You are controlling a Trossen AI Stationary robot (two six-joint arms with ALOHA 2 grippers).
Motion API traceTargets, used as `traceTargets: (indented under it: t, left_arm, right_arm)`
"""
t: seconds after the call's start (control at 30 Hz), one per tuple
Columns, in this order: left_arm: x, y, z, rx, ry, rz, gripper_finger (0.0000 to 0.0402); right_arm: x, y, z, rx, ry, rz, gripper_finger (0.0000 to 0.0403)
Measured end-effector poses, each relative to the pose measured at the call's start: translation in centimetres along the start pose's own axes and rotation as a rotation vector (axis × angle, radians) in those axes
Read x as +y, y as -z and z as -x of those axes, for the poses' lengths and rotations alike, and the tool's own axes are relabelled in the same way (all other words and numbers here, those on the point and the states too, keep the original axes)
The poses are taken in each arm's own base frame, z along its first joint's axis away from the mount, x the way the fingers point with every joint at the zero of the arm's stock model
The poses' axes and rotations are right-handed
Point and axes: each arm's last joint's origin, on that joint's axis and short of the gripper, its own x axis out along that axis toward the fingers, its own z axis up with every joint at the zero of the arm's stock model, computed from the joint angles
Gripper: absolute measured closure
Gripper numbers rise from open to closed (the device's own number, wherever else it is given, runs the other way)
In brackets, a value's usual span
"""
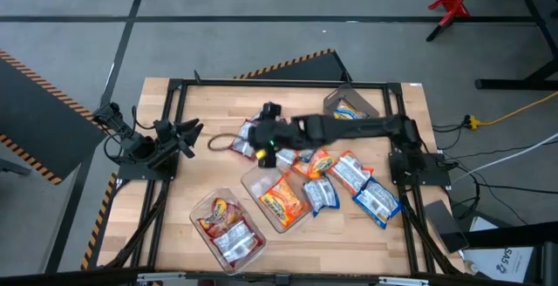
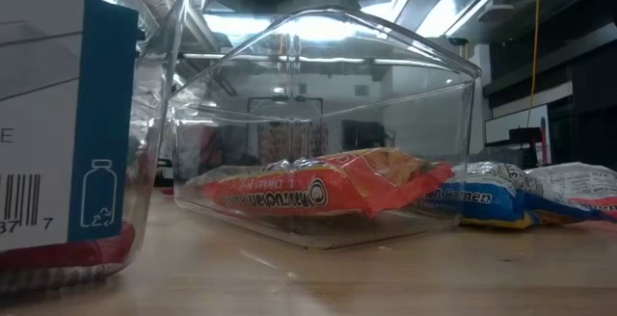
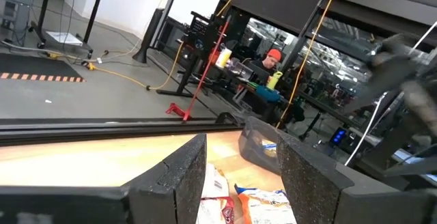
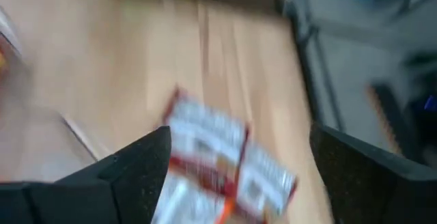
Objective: Sort Maruchan noodles
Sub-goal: Put the orange noodle pack into the top transparent bin
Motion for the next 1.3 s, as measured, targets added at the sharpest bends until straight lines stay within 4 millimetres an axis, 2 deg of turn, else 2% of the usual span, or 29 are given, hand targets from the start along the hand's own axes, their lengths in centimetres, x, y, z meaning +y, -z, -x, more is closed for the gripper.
traceTargets:
  t: [0.07,0.17,0.3,0.43,0.57,0.67,0.87,1.1,1.3]
  left_arm:
    - [0.0,0.0,0.0,0.000,0.000,0.000,0.0230]
    - [0.0,0.0,0.0,0.000,0.000,0.003,0.0230]
    - [0.0,0.0,0.0,0.000,0.000,0.003,0.0230]
    - [0.0,0.0,0.0,0.000,0.000,-0.002,0.0230]
    - [0.0,0.0,0.0,0.000,0.000,-0.002,0.0230]
    - [0.0,0.0,0.0,0.000,-0.001,-0.002,0.0230]
    - [0.0,0.0,0.0,0.000,0.000,-0.004,0.0230]
    - [0.0,0.0,0.0,0.000,0.003,-0.005,0.0230]
    - [0.0,0.0,0.0,0.000,0.003,-0.005,0.0230]
  right_arm:
    - [-1.1,1.3,-1.1,0.109,-0.023,-0.030,0.0068]
    - [-2.7,3.6,-1.8,0.285,-0.052,-0.095,0.0068]
    - [-3.6,6.5,-3.0,0.452,-0.097,-0.166,0.0068]
    - [-3.5,8.8,-5.0,0.500,-0.167,-0.200,0.0068]
    - [-2.9,11.1,-7.8,0.459,-0.216,-0.243,0.0068]
    - [-3.3,12.4,-9.2,0.432,-0.226,-0.279,0.0068]
    - [-3.9,13.6,-10.3,0.398,-0.176,-0.325,0.0068]
    - [-3.2,13.1,-11.0,0.335,-0.262,-0.342,0.0068]
    - [-2.5,14.0,-12.6,0.365,-0.286,-0.333,0.0068]
